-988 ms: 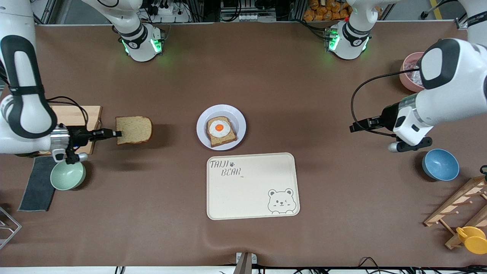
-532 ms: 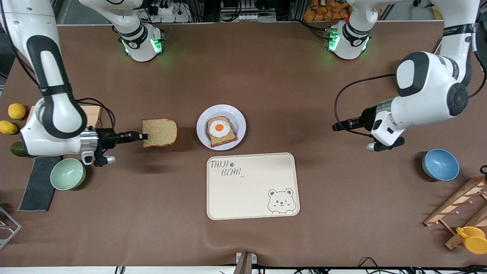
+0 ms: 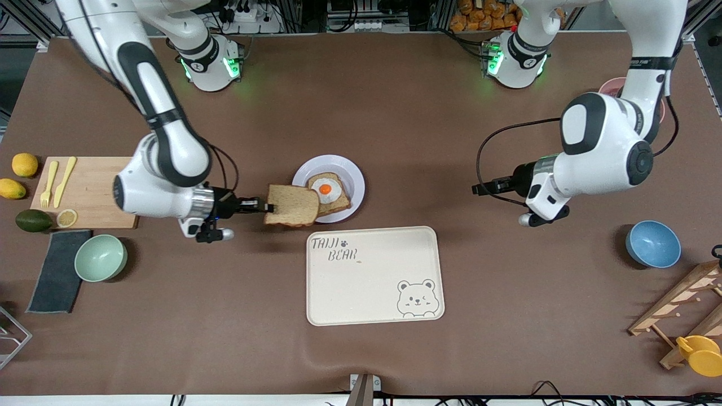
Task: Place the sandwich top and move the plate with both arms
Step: 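Lift the bread with the right gripper while the left gripper approaches, then lay the bread onto the egg toast with the right gripper, then open the right gripper and withdraw it toward the cutting board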
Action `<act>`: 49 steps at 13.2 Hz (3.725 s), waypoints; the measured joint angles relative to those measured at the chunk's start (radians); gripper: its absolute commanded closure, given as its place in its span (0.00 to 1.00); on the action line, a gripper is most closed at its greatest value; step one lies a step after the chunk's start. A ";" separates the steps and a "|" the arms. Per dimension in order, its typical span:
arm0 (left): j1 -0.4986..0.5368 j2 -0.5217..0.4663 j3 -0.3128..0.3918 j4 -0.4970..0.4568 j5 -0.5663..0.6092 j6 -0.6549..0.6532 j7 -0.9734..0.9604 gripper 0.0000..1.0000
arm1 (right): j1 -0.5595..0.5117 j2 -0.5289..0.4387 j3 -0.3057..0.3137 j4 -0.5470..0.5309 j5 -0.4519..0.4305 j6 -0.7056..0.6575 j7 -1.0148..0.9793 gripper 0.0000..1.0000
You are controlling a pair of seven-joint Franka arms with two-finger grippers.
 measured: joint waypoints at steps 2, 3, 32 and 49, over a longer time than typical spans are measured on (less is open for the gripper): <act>-0.015 0.038 -0.001 -0.008 -0.003 0.056 0.000 0.00 | 0.052 0.001 -0.001 -0.008 0.003 0.032 0.020 1.00; -0.017 0.057 -0.005 -0.008 -0.015 0.083 0.000 0.00 | 0.069 0.001 -0.001 -0.014 0.003 0.035 0.021 1.00; -0.094 0.209 -0.018 -0.010 -0.120 0.296 0.025 0.00 | 0.060 -0.007 -0.038 0.002 0.013 -0.064 0.063 0.43; -0.109 0.408 -0.107 -0.103 -0.959 0.296 0.770 0.00 | -0.344 -0.033 -0.082 0.292 -0.566 -0.457 -0.198 0.00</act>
